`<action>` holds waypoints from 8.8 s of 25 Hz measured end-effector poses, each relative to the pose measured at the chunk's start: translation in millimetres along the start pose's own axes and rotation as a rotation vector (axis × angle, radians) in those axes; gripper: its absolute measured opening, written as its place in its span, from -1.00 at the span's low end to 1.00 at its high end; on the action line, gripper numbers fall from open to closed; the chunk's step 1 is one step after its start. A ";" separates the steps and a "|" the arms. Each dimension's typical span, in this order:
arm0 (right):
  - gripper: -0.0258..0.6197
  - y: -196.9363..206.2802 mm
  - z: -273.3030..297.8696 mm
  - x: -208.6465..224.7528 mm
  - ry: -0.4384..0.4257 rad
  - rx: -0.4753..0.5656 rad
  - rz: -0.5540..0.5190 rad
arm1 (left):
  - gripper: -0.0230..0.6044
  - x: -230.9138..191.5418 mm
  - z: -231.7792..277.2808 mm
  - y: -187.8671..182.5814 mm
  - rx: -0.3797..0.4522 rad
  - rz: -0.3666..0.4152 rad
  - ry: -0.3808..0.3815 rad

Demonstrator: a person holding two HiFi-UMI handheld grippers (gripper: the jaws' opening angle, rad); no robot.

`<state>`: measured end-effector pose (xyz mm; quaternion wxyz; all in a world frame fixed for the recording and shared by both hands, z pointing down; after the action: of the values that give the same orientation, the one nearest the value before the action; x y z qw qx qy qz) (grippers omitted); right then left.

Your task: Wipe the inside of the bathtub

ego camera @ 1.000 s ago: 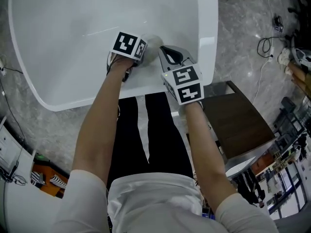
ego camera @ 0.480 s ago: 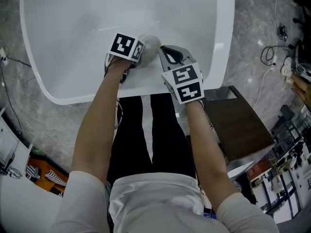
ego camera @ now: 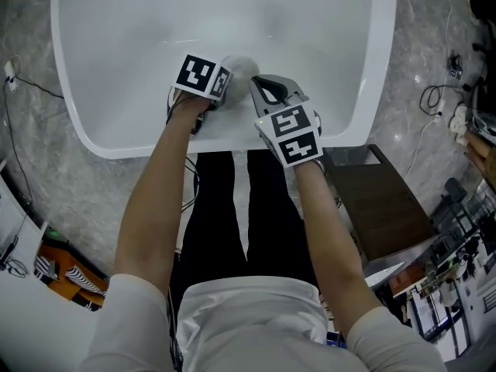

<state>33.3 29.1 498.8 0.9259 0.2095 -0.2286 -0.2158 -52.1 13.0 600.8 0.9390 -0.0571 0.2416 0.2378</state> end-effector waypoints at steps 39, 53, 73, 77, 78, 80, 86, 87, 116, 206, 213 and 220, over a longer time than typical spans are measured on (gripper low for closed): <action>-0.86 -48.1 93.3 -90.8 -0.115 -0.081 -0.140 | -0.62 -172.6 -84.0 76.4 -0.052 -0.077 -0.100; -0.86 -48.1 99.5 -93.6 -0.104 -0.090 -0.139 | -0.62 -197.8 -90.1 83.7 -0.131 -0.034 -0.167; -0.86 -43.1 117.2 -91.4 -0.172 -0.077 -0.216 | -0.62 -219.5 -47.9 61.8 -0.227 -0.067 -0.241; -0.86 -41.0 119.2 -89.1 -0.200 -0.070 -0.247 | -0.62 -221.1 -38.4 58.9 -0.231 -0.064 -0.238; -0.86 -40.5 120.0 -88.1 -0.203 -0.070 -0.252 | -0.62 -221.7 -36.5 58.2 -0.232 -0.062 -0.240; -0.86 -39.2 122.1 -83.8 -0.207 -0.069 -0.255 | -0.62 -222.7 -32.2 55.3 -0.236 -0.058 -0.244; -0.86 -38.6 127.2 -71.7 -0.221 -0.060 -0.268 | -0.62 -229.2 -18.1 47.1 -0.243 -0.050 -0.256; -0.86 -38.2 127.9 -69.3 -0.223 -0.058 -0.270 | -0.62 -230.6 -15.6 45.6 -0.245 -0.050 -0.259; -0.86 -17.8 115.7 -15.5 -0.223 0.015 -0.248 | -0.62 -236.9 55.7 9.7 -0.277 -0.026 -0.303; -0.86 31.0 -5.7 78.6 -0.102 0.054 -0.110 | -0.62 29.9 149.5 -84.3 -0.200 0.058 0.132; -0.86 29.2 -5.0 75.2 -0.099 0.043 -0.117 | -0.62 7.3 129.4 -71.1 -0.211 0.046 0.099; -0.86 29.3 1.2 73.7 -0.097 0.031 -0.123 | -0.62 -14.0 117.2 -58.5 -0.219 0.040 0.066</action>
<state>100.7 16.3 538.6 0.8953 0.2267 -0.2633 -0.2788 14.9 -18.4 709.9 0.9137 -0.1625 0.2461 0.2797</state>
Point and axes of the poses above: the fingertips, and each gripper's own axes: z forward along the fingers, x to its right, y out of its underside, the point moved 4 cm from there along -z, backward along the fingers, and after that the axes turned 2 degrees about -y, right-handed, at the moved point
